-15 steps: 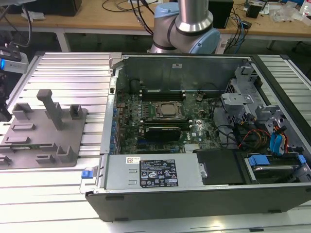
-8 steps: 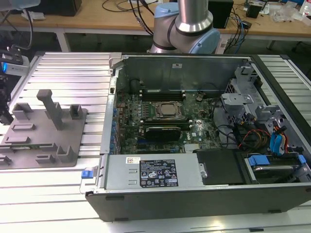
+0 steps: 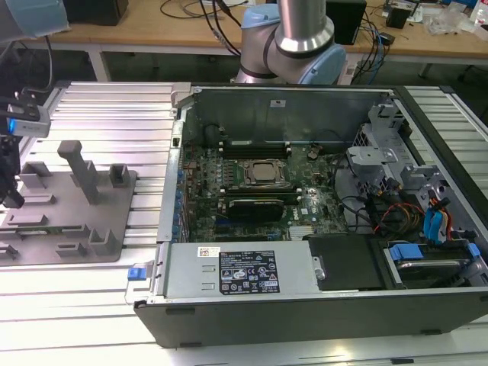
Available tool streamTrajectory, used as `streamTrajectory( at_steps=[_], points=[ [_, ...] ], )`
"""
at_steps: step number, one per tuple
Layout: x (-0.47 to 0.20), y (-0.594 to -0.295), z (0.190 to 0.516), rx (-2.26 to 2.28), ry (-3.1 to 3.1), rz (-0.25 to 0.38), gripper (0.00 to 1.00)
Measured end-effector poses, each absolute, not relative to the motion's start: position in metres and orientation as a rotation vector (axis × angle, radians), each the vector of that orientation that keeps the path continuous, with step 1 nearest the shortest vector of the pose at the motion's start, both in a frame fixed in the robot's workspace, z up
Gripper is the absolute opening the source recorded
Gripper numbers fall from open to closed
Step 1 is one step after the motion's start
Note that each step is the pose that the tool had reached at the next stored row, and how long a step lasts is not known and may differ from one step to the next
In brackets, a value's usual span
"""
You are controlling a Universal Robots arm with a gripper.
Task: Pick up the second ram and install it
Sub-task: 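Pick up the second ram and move it above second insertion slot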
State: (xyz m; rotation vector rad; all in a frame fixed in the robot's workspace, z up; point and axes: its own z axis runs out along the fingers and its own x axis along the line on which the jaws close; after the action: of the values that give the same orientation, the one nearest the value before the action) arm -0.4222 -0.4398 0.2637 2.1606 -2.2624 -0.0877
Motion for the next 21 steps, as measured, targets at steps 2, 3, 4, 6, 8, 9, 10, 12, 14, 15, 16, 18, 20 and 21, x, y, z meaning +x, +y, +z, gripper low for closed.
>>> streamTrajectory(
  at_steps=[2, 3, 4, 6, 8, 9, 10, 12, 14, 15, 16, 18, 20, 21],
  points=[
    [-0.422, -0.441, 0.261, 2.161, -2.262, -0.088, 0.08],
    [-0.422, -0.441, 0.259, 2.161, -2.262, -0.088, 0.08],
    [-0.422, -0.441, 0.258, 2.161, -2.262, -0.088, 0.08],
    [-0.422, -0.441, 0.256, 2.162, -2.261, -0.088, 0.08],
    [-0.422, -0.442, 0.252, 2.163, -2.261, -0.088, 0.08],
    [-0.422, -0.442, 0.251, 2.163, -2.261, -0.088, 0.08],
    [-0.422, -0.442, 0.25, 2.163, -2.26, -0.088, 0.08],
    [-0.422, -0.442, 0.247, 2.163, -2.26, -0.088, 0.08],
    [-0.422, -0.444, 0.243, 2.165, -2.259, -0.089, 0.08],
    [-0.422, -0.444, 0.242, 2.167, -2.258, -0.09, 0.08],
    [-0.422, -0.444, 0.24, 2.17, -2.256, -0.089, 0.08],
    [-0.422, -0.445, 0.235, 2.179, -2.252, -0.083, 0.08],
    [-0.422, -0.446, 0.233, 2.187, -2.246, -0.082, 0.08],
    [-0.422, -0.446, 0.232, 2.189, -2.244, -0.081, 0.08]
  ],
)
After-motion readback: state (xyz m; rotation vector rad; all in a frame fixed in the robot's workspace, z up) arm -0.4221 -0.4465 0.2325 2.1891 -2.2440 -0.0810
